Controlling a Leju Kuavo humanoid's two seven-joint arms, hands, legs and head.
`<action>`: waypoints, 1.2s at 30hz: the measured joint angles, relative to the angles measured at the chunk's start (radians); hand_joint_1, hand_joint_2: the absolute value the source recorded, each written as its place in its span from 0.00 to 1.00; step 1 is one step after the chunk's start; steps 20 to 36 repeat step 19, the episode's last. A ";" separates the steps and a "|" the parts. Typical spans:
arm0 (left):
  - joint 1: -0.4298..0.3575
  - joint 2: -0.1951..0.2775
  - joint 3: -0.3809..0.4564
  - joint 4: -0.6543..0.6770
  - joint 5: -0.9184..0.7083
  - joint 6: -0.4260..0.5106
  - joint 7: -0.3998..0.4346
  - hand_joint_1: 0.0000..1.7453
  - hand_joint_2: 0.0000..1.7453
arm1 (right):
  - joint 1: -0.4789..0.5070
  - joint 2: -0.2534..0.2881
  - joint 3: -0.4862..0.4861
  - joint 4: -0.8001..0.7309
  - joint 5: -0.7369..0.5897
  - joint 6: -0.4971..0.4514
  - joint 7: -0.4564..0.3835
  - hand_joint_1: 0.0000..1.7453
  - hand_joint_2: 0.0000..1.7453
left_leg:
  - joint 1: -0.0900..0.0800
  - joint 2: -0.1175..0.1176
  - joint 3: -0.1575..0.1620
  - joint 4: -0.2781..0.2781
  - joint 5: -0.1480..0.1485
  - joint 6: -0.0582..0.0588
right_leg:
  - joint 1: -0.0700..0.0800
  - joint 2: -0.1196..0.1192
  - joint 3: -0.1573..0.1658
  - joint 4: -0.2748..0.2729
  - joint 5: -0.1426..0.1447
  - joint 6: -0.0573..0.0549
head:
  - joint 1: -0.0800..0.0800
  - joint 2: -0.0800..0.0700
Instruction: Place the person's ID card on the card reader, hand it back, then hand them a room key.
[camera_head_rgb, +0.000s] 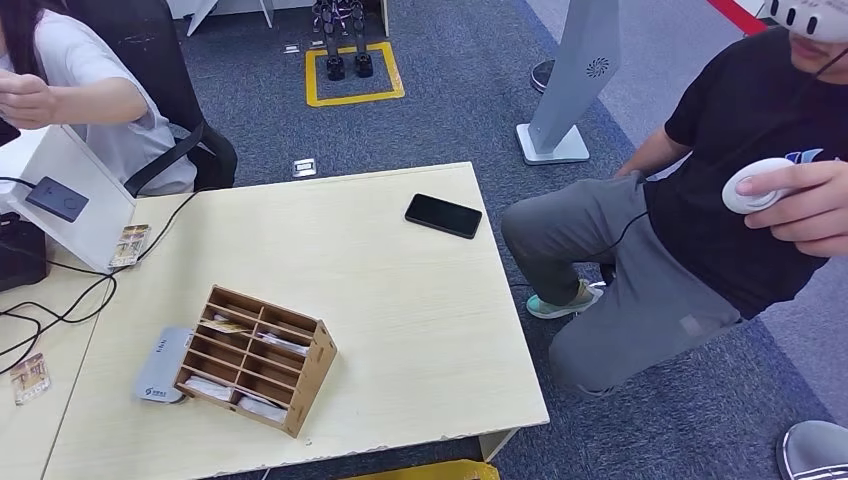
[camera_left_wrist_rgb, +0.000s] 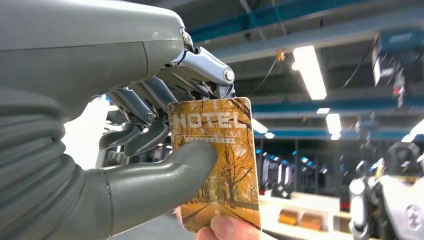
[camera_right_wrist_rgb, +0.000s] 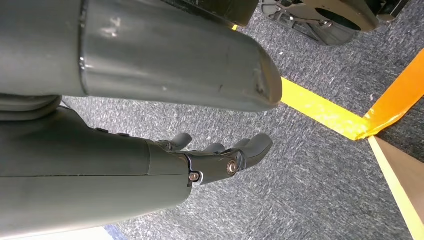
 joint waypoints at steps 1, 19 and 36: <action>0.002 -0.005 -0.002 0.018 -0.009 0.006 0.000 0.70 1.00 | 0.000 0.000 0.000 0.000 0.002 0.000 -0.001 0.00 0.00 | 0.000 0.000 0.000 0.000 0.000 0.000 | 0.000 0.000 0.000 0.000 0.000 0.000 | 0.000 0.000; 0.064 -0.041 -0.012 0.144 -0.023 0.091 0.000 0.00 1.00 | 0.000 0.000 0.000 0.000 0.013 -0.004 -0.006 0.00 0.00 | 0.000 0.000 0.000 0.000 0.000 0.000 | 0.000 0.000 0.000 0.000 0.000 0.000 | 0.000 0.000; 0.064 -0.041 -0.012 0.144 -0.023 0.091 0.000 0.00 1.00 | 0.000 0.000 0.000 0.000 0.013 -0.004 -0.006 0.00 0.00 | 0.000 0.000 0.000 0.000 0.000 0.000 | 0.000 0.000 0.000 0.000 0.000 0.000 | 0.000 0.000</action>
